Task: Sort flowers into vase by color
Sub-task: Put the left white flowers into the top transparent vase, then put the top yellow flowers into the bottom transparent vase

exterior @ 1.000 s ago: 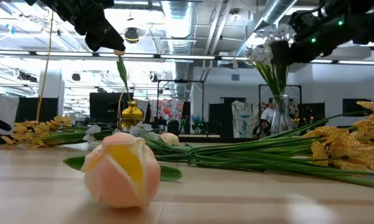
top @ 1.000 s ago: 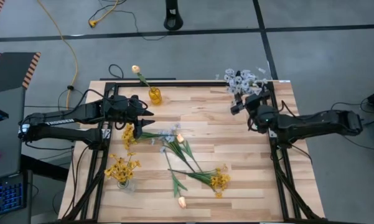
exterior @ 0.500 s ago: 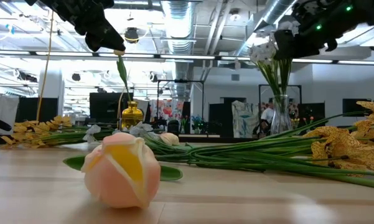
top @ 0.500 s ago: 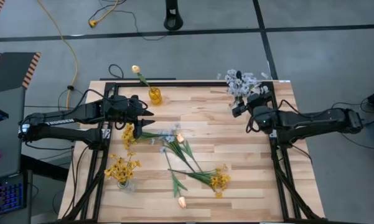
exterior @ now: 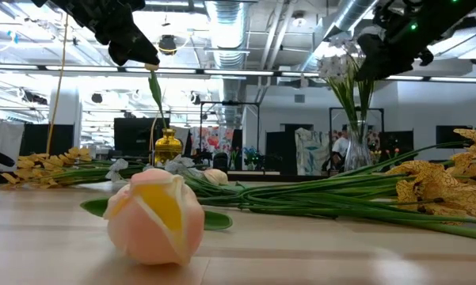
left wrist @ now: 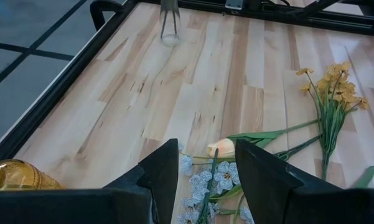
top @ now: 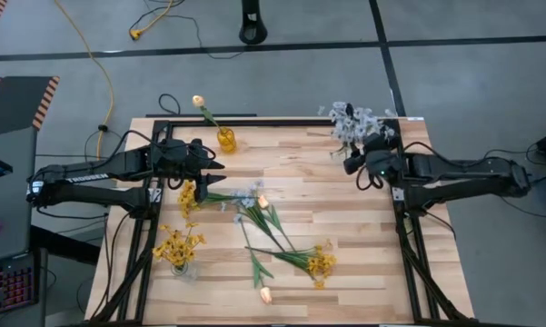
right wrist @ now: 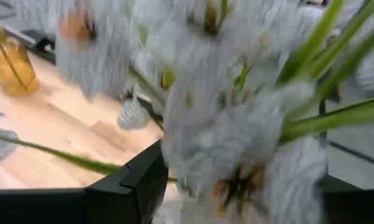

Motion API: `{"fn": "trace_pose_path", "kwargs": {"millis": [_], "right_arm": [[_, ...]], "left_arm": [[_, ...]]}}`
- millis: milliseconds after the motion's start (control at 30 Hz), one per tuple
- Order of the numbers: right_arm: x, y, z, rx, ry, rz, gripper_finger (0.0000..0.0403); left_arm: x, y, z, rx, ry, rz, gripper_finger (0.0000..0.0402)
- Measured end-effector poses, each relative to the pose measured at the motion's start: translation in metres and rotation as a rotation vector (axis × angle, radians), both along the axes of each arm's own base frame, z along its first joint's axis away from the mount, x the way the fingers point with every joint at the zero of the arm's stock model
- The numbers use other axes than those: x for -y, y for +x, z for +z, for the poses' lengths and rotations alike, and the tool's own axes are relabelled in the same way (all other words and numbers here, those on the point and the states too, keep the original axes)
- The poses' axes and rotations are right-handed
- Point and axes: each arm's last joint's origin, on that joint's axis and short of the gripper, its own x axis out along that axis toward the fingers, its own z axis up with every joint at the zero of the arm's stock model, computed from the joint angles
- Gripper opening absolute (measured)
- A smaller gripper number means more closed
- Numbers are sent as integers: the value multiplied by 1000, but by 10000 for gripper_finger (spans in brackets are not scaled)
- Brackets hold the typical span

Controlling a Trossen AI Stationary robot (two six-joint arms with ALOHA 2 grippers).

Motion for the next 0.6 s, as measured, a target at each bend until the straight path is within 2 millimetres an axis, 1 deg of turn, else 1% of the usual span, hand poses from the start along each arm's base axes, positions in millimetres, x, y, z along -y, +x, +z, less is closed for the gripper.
{"fn": "trace_pose_path", "kwargs": {"millis": [300, 433, 600], "right_arm": [[1, -7, 1, -93, 124, 82, 240], [-1, -7, 4, -107, 164, 126, 240], [-4, -7, 8, -109, 251, 220, 240]], "left_arm": [[0, 0, 0, 0, 0, 0, 146], [0, 0, 0, 0, 0, 0, 146], [0, 0, 0, 0, 0, 0, 146]]}}
